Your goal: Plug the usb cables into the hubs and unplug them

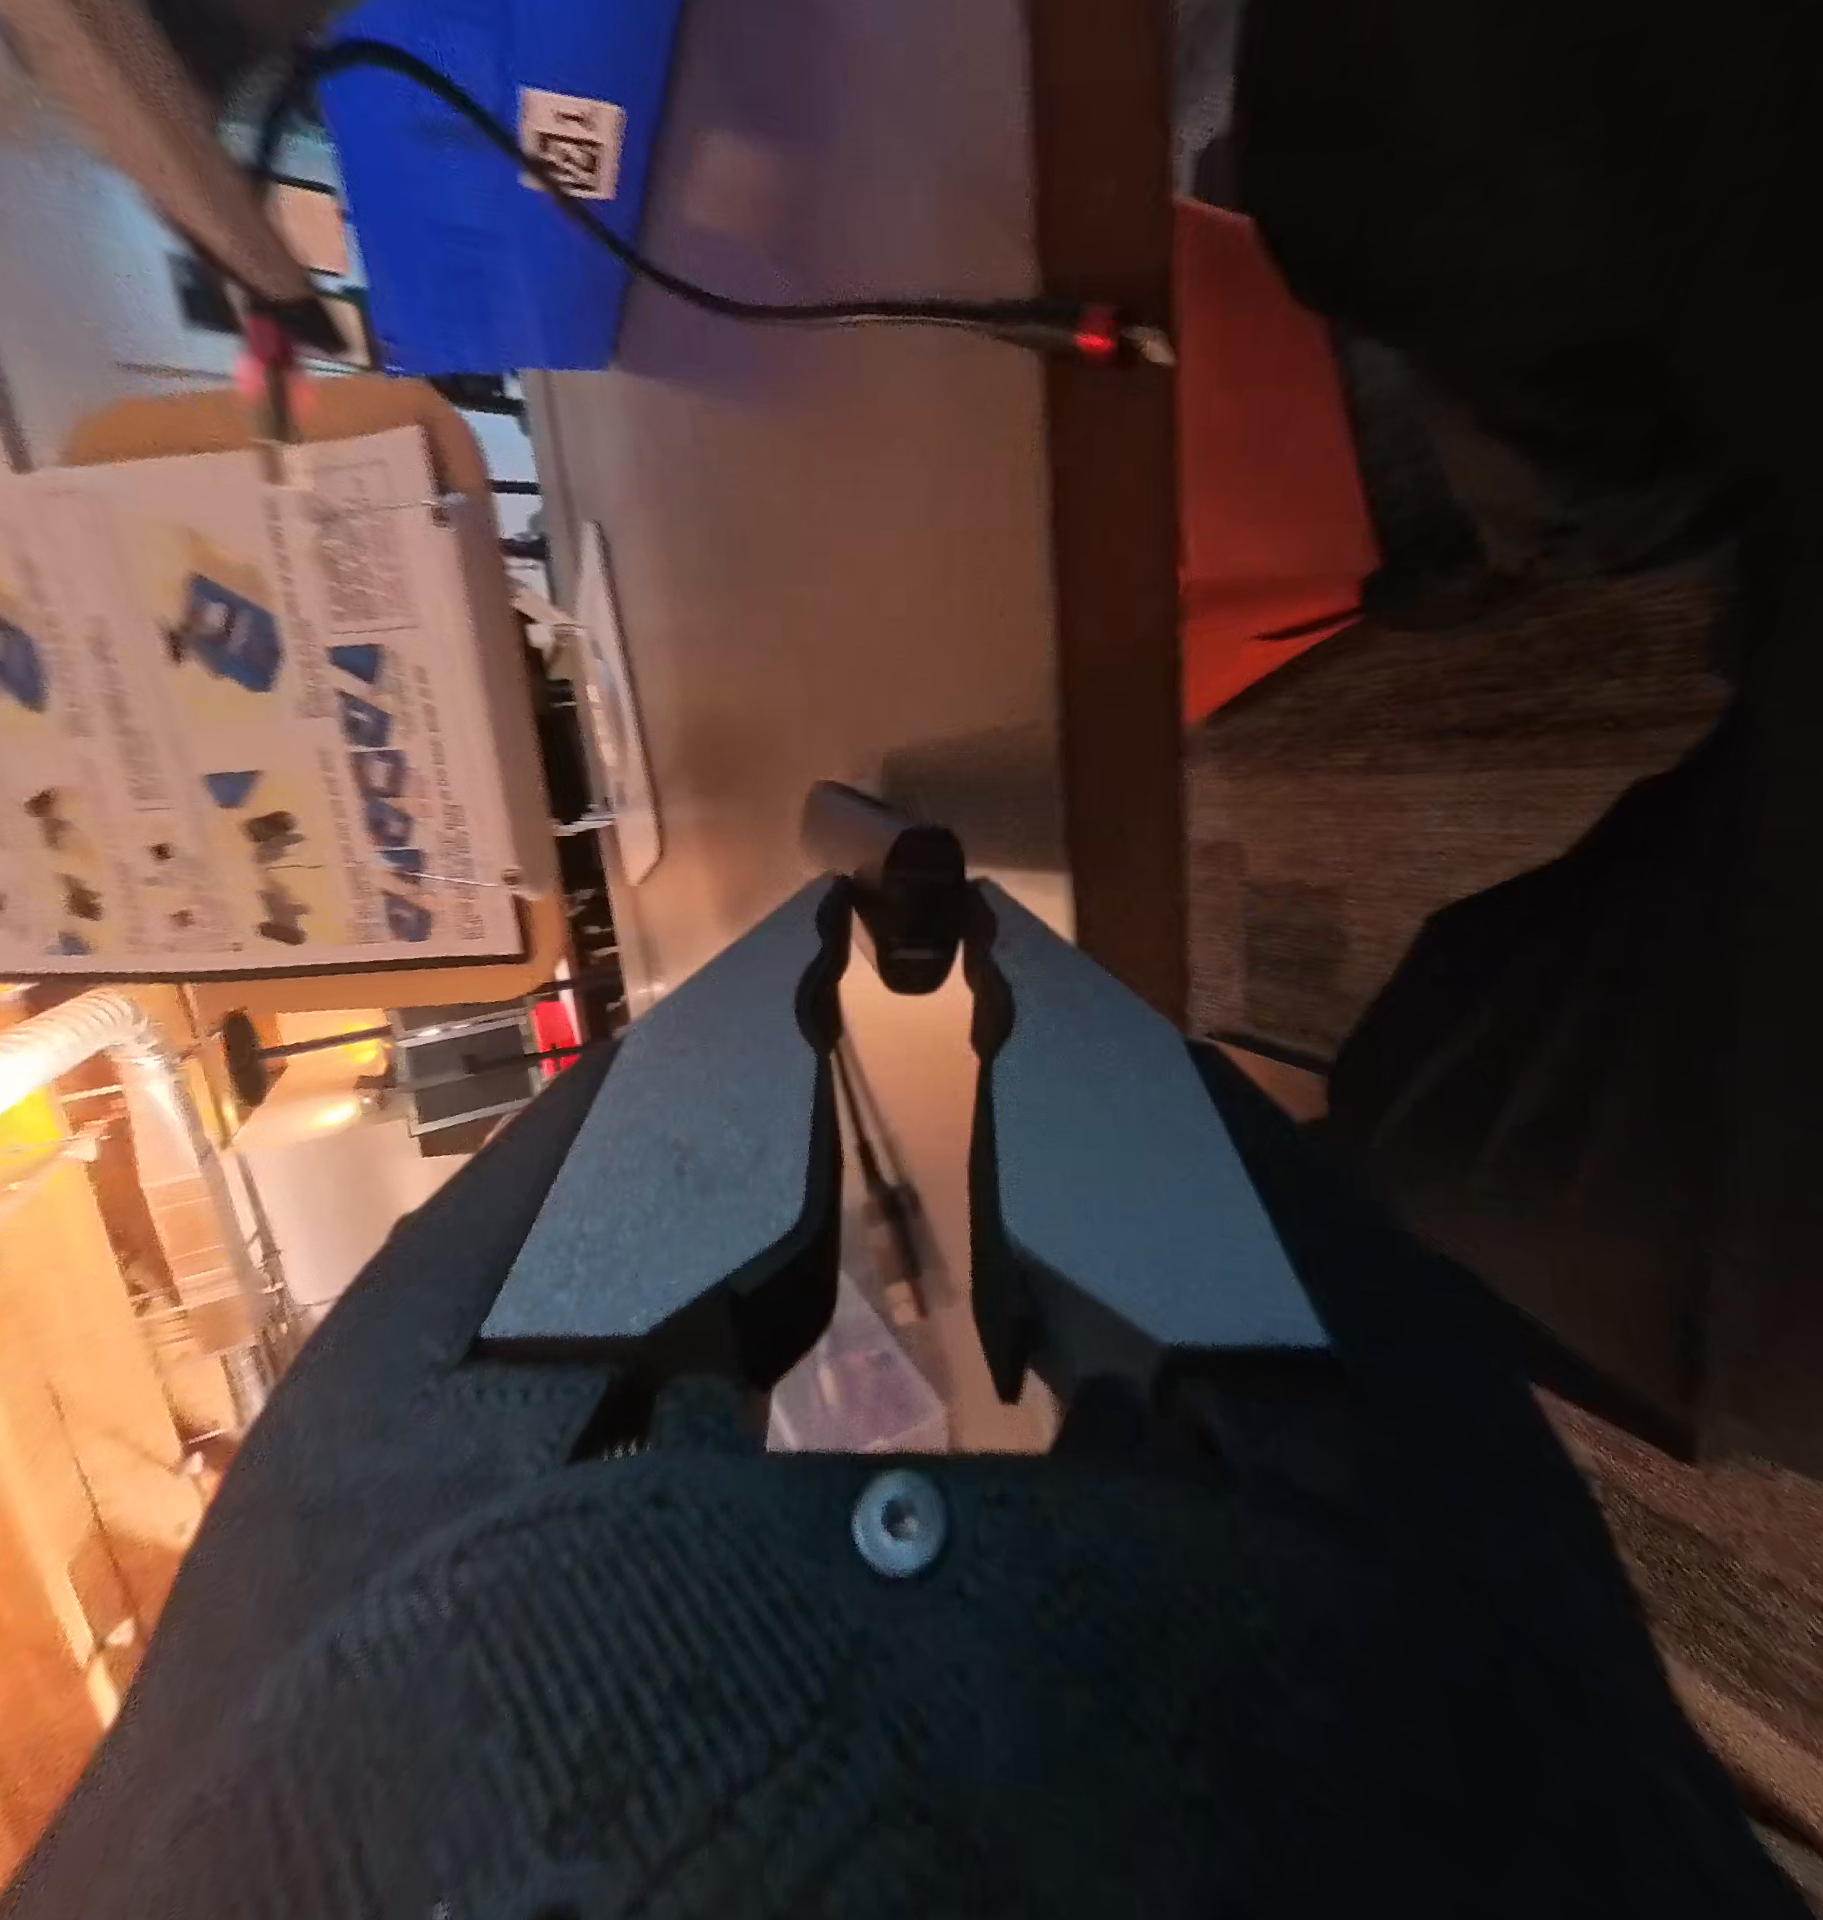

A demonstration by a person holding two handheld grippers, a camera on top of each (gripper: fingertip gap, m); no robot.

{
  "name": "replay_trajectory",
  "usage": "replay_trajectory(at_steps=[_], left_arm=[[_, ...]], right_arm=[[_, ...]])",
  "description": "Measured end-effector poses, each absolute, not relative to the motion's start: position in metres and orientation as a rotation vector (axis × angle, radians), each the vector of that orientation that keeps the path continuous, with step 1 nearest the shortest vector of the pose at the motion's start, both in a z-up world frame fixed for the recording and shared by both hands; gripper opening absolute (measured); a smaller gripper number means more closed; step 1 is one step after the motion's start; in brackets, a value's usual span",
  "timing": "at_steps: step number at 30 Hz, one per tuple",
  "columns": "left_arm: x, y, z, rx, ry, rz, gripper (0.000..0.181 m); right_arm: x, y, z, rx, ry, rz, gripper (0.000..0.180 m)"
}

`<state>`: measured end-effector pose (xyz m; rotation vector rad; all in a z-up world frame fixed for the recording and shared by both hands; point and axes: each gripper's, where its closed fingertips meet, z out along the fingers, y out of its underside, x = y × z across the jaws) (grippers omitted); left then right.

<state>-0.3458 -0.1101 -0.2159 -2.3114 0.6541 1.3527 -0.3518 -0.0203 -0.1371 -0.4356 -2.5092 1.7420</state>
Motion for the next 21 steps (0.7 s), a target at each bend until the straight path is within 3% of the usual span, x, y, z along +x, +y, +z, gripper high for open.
replay_trajectory(at_steps=[9,21], left_arm=[[-0.372,-0.092,-0.136,-1.980,0.471,1.428,0.014],[-0.375,-0.073,-0.137,-1.914,0.430,1.406,0.014]], right_arm=[[-0.357,-0.023,-0.135,-0.477,-2.471,1.742,0.011],[-0.365,-0.041,-0.135,-0.724,-2.439,1.649,0.010]])
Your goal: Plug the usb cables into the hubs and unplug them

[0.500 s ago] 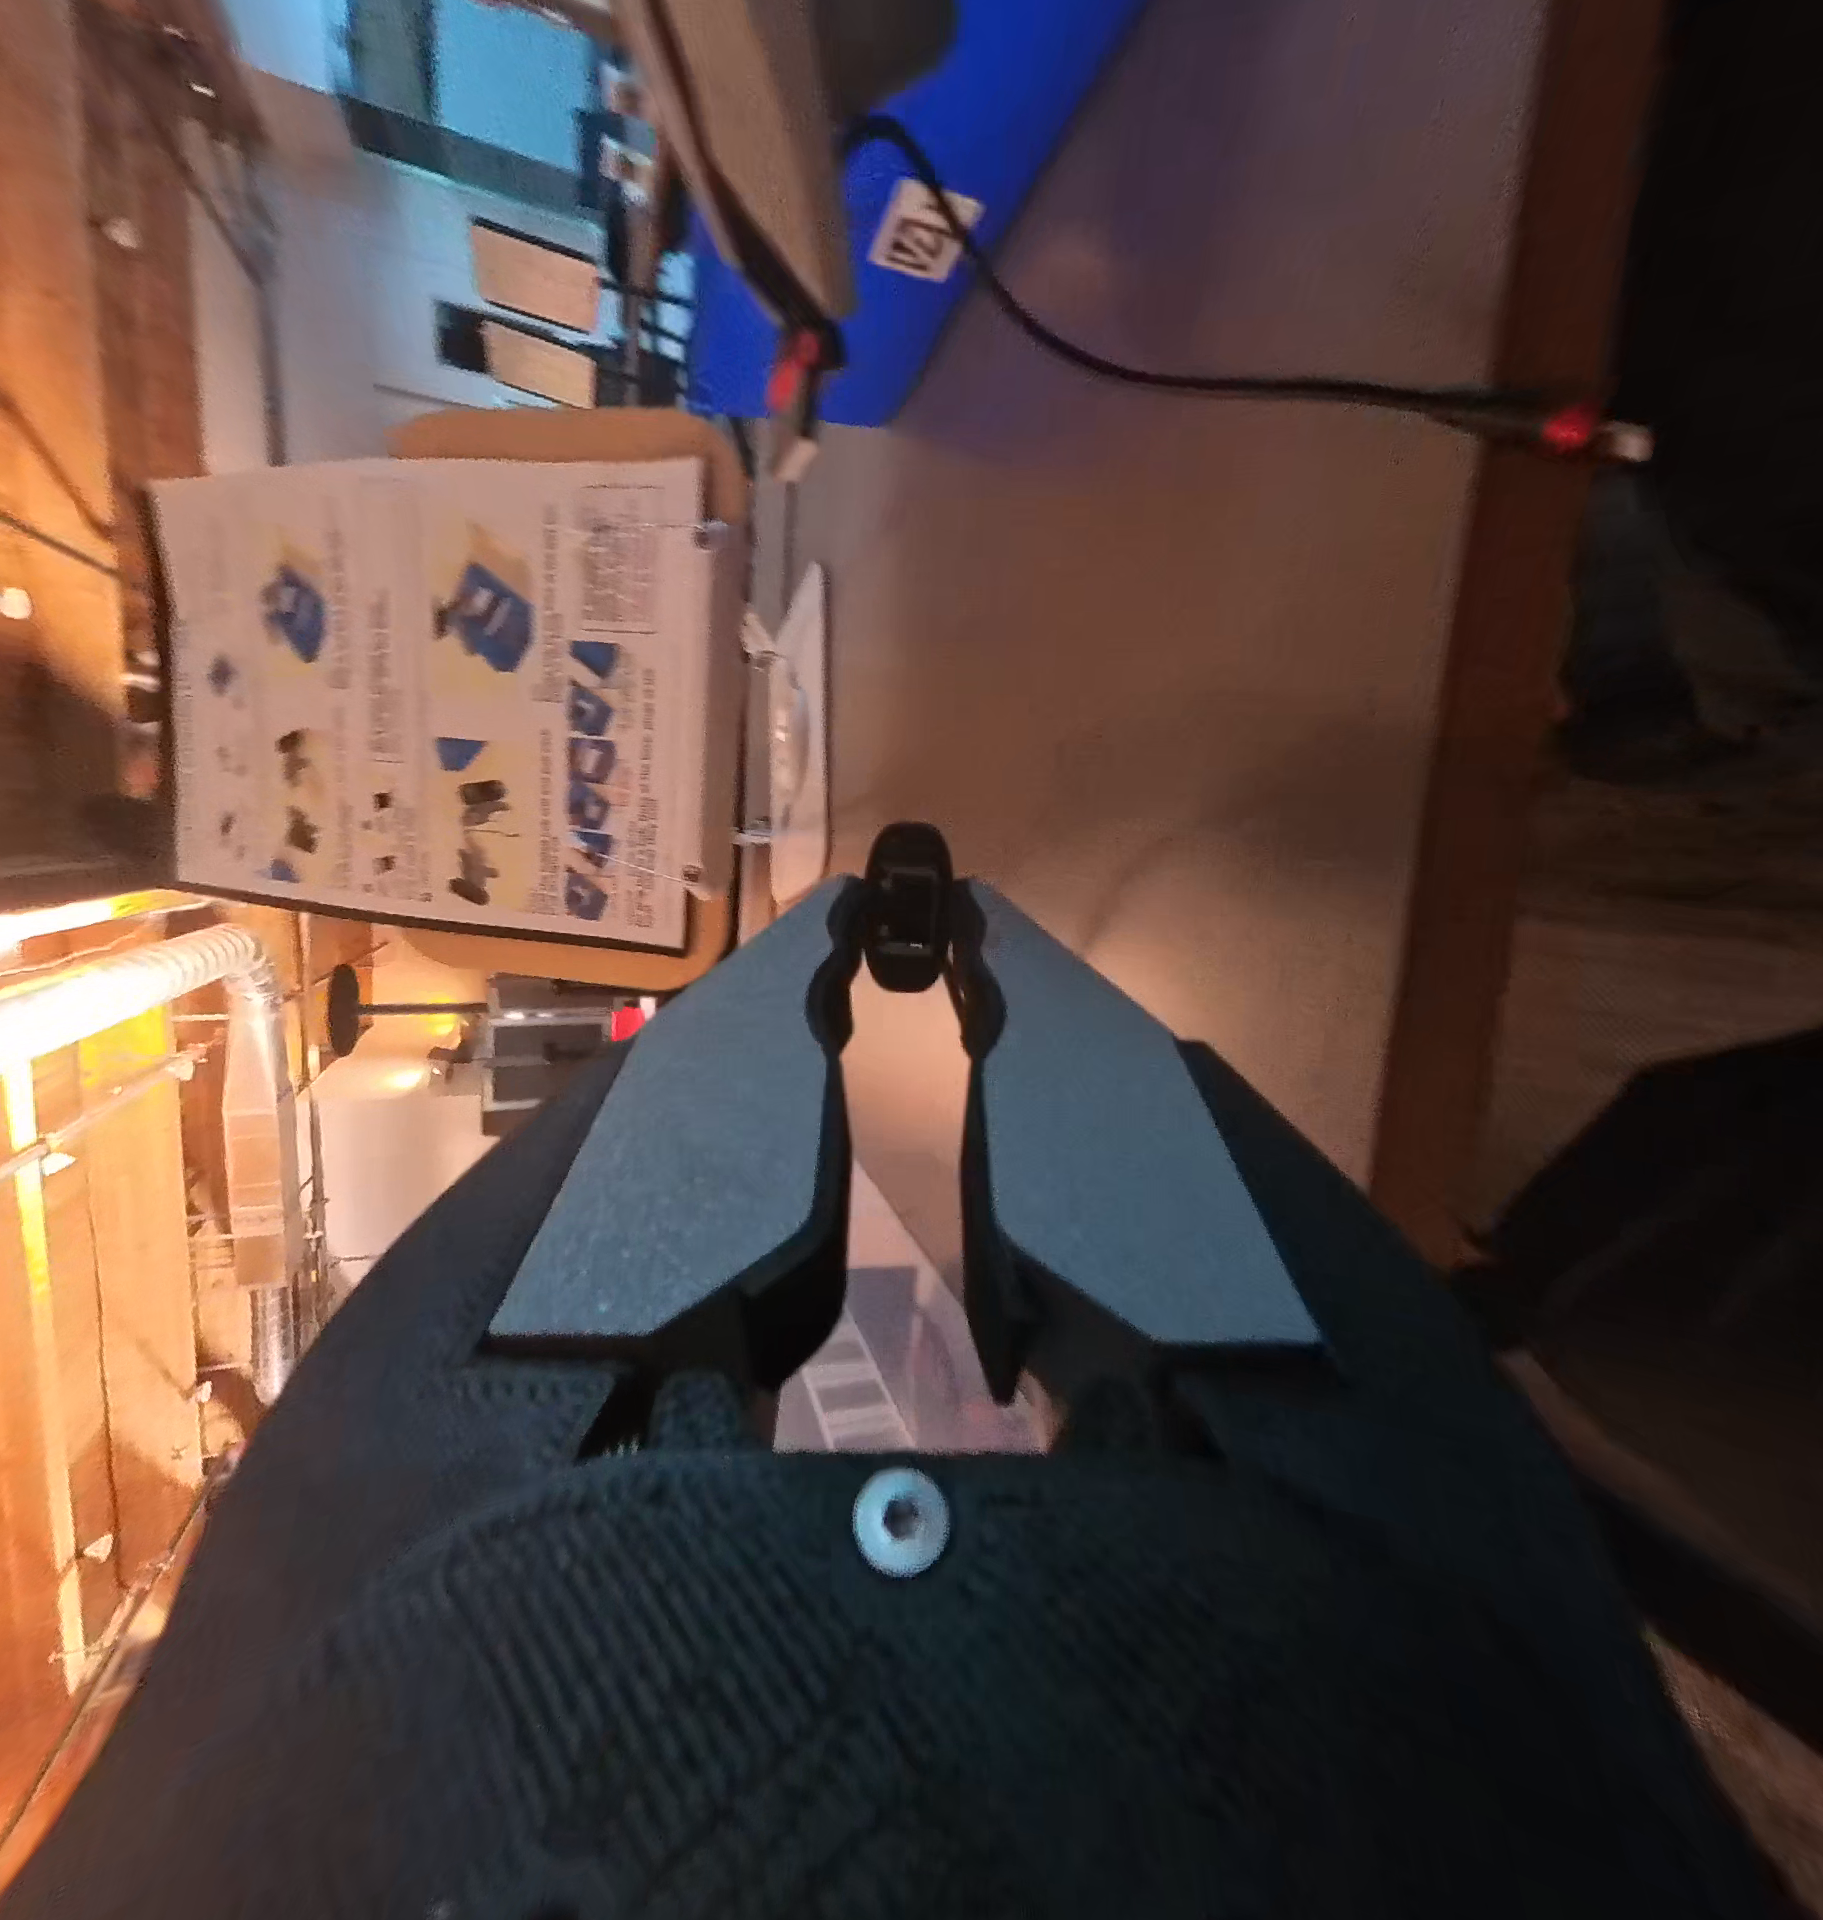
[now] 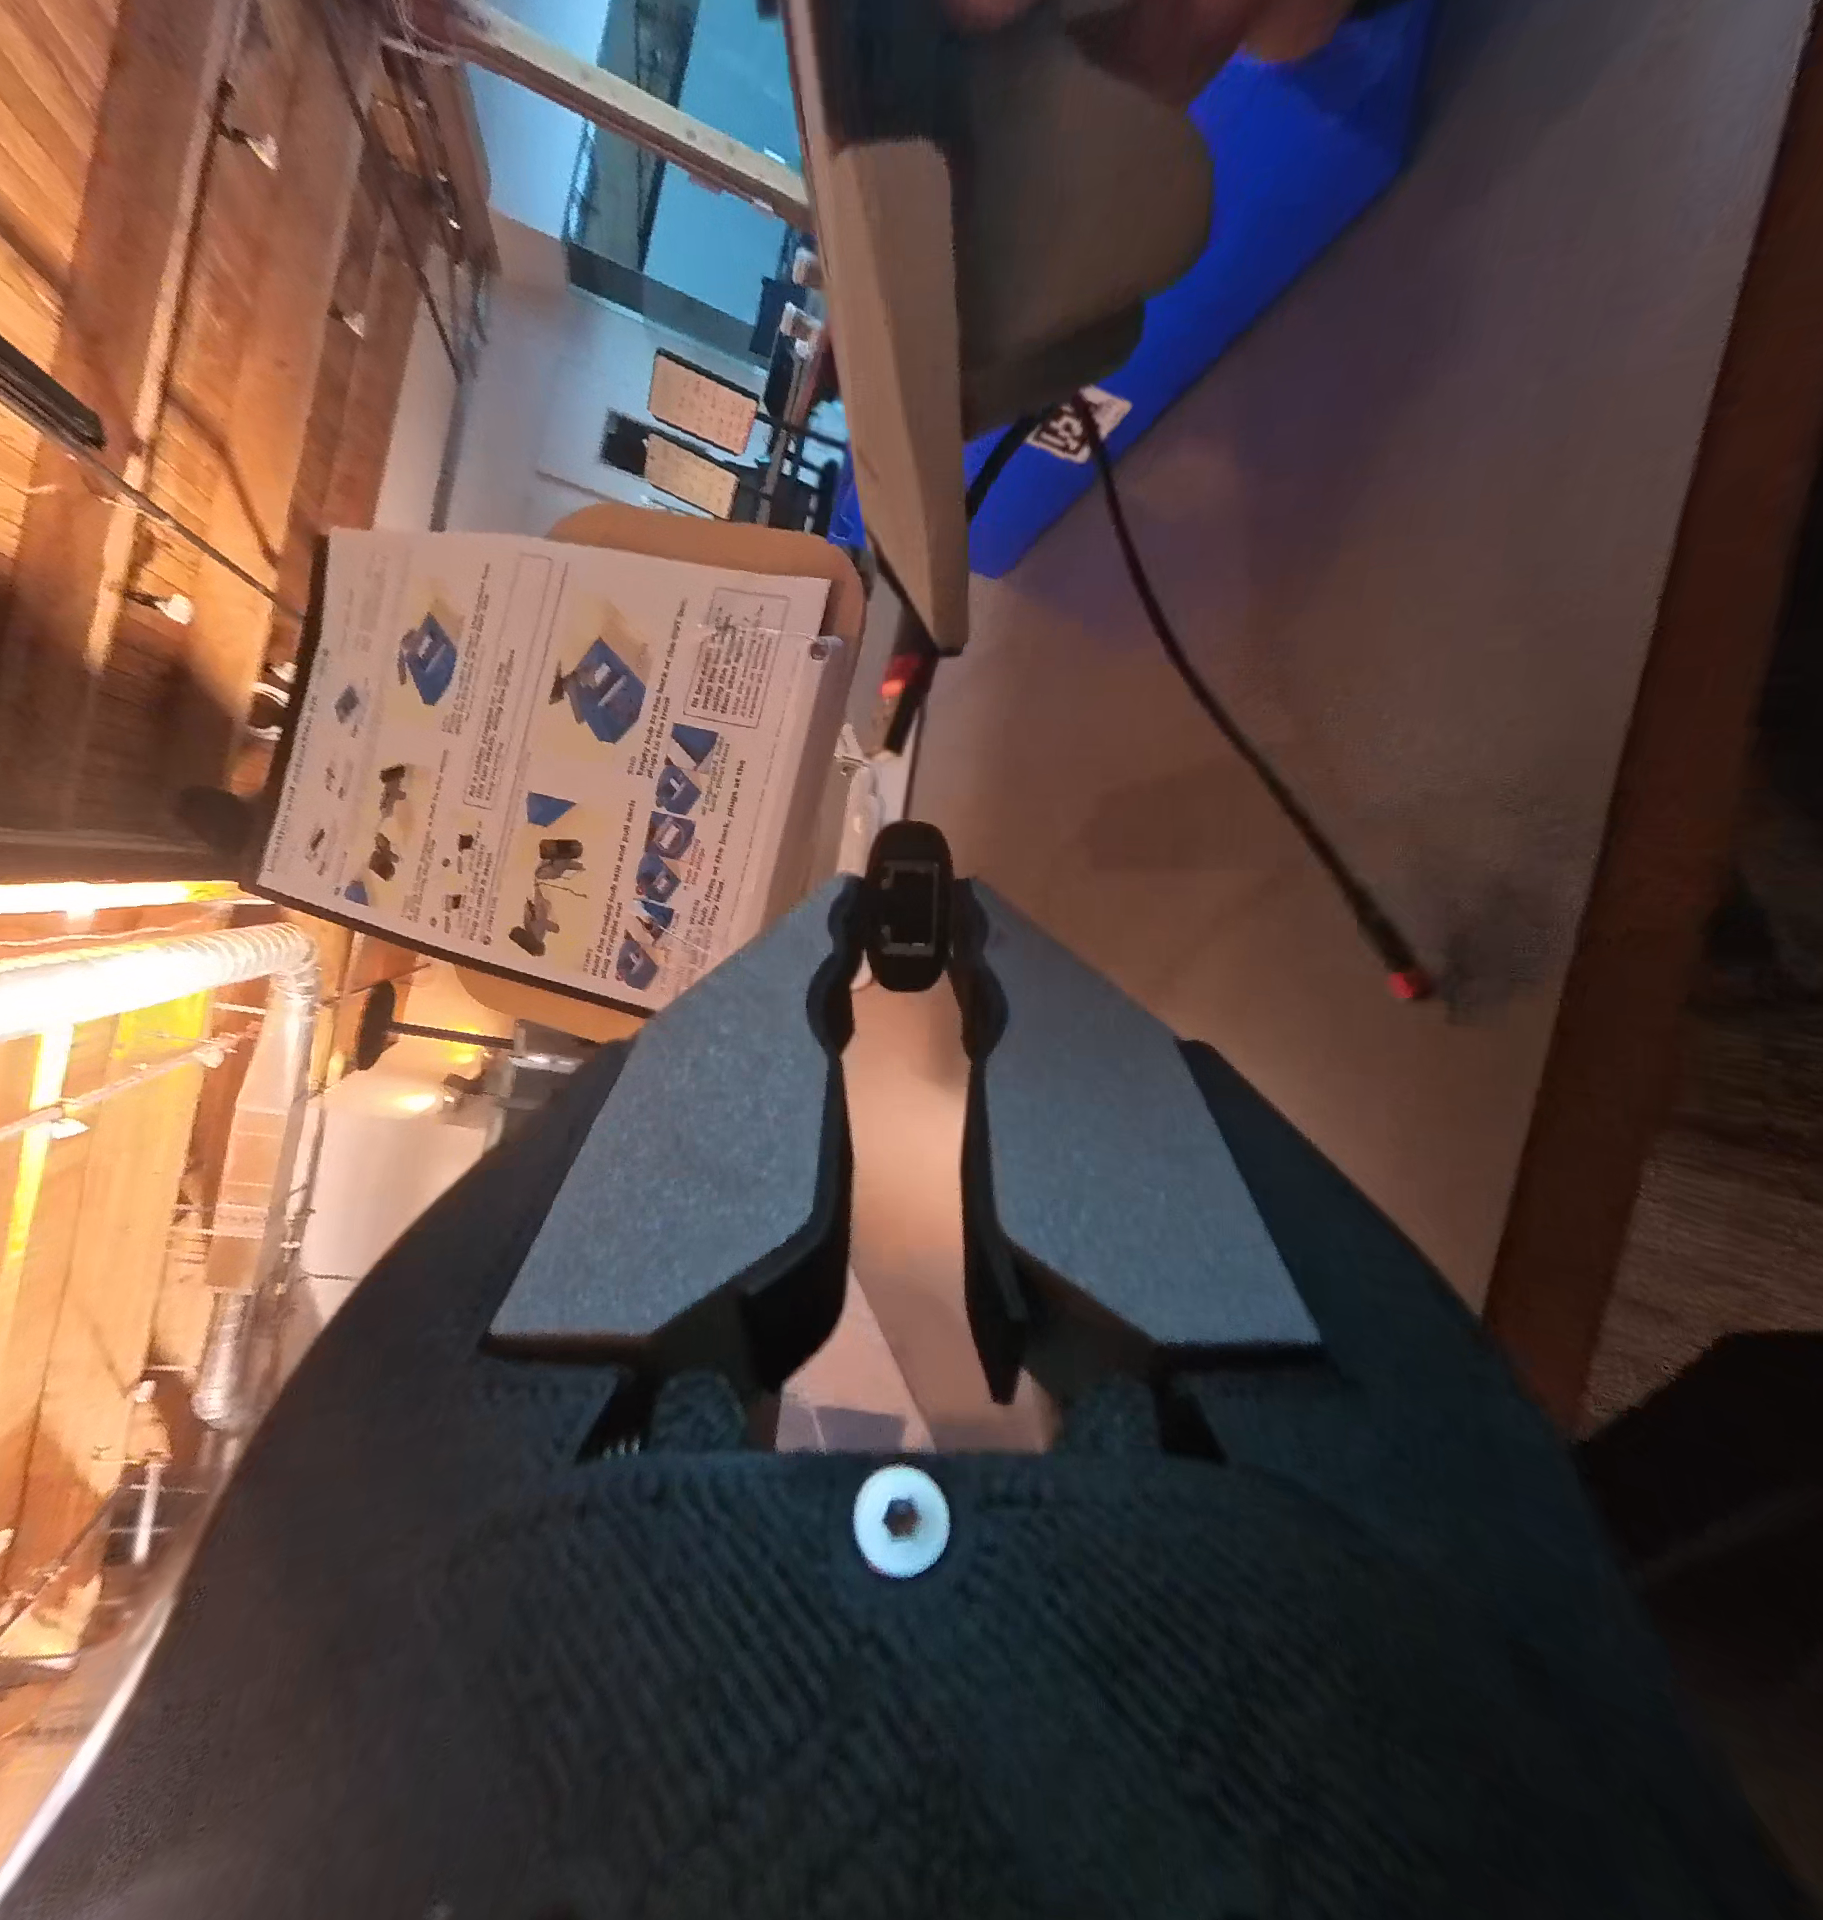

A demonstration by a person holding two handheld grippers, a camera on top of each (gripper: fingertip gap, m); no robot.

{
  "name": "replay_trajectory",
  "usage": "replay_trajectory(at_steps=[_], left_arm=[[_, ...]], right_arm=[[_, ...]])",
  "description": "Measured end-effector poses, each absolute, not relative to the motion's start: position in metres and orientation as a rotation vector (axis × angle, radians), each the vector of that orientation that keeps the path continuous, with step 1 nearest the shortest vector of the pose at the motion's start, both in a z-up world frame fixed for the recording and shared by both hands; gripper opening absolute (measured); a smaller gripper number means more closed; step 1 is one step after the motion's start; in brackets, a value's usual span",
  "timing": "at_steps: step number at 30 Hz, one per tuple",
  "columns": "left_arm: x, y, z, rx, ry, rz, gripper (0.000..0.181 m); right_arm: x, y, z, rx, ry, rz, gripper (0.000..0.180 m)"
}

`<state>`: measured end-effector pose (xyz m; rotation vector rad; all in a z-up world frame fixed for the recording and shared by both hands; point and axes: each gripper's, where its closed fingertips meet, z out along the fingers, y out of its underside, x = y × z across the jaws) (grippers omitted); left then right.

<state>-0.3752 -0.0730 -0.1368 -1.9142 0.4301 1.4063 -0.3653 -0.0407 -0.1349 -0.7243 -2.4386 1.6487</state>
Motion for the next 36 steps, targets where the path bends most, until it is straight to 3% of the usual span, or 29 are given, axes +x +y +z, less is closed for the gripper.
replay_trajectory(at_steps=[36], left_arm=[[-0.360,-0.067,-0.138,-1.725,0.641,1.716,0.013]], right_arm=[[-0.363,-0.040,-0.154,-0.900,-2.535,1.537,0.009]])
